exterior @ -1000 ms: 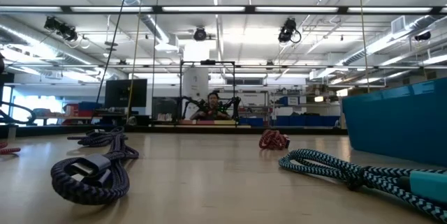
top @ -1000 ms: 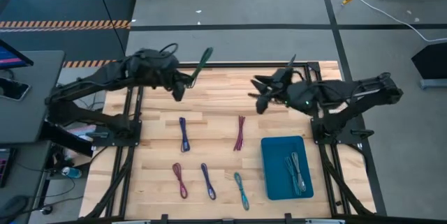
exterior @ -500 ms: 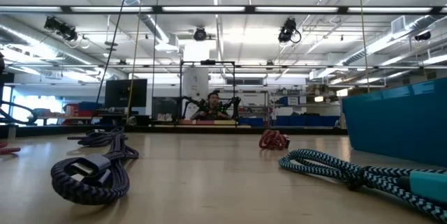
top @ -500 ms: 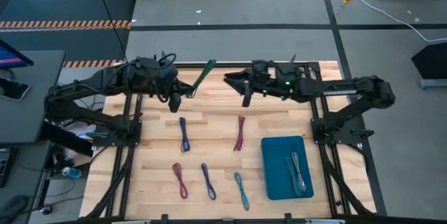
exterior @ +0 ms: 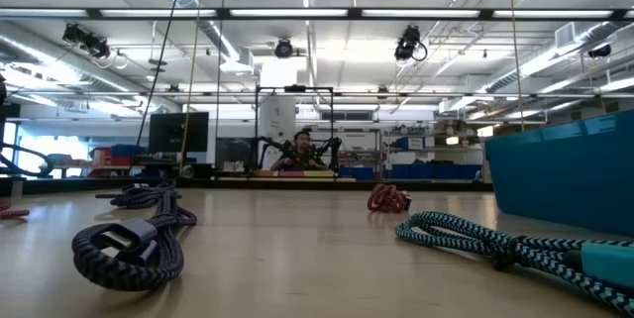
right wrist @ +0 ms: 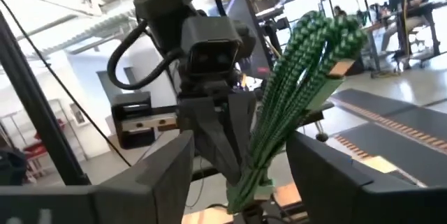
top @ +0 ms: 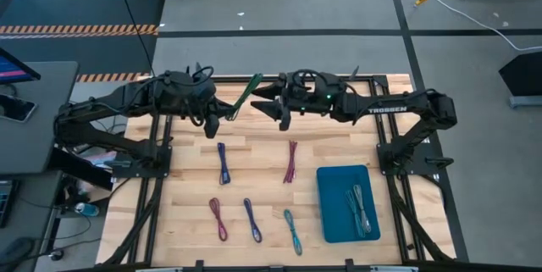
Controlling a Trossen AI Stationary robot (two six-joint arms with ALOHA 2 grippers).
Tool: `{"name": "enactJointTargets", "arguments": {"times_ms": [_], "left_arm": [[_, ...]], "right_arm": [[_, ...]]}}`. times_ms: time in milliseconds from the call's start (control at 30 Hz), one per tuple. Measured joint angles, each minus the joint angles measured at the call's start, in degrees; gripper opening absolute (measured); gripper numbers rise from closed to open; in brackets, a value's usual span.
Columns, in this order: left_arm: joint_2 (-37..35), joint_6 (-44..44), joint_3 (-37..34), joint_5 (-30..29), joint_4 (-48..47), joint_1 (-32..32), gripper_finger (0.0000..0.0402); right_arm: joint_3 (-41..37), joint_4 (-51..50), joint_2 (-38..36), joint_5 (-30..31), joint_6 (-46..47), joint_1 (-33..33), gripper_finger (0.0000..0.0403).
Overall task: Pick and place USB-C Cables
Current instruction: Put the green charger cable into the blue bin
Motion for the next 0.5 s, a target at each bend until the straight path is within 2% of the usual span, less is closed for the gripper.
{"name": "enactJointTargets", "arguments": {"times_ms": [300,500], "left_arm": [[0.0,-1.2,0.0,-0.02,0.35,-0.44,0.0014],[0.0,-1.47,0.0,-0.19,1.85,-1.46,0.0014]], "right_arm": [[0.03,-0.61,0.04,-0.15,-0.94,-3.41,0.0238],[0.03,-0.55,0.04,-2.32,-0.95,-5.61,0.0239]]}}
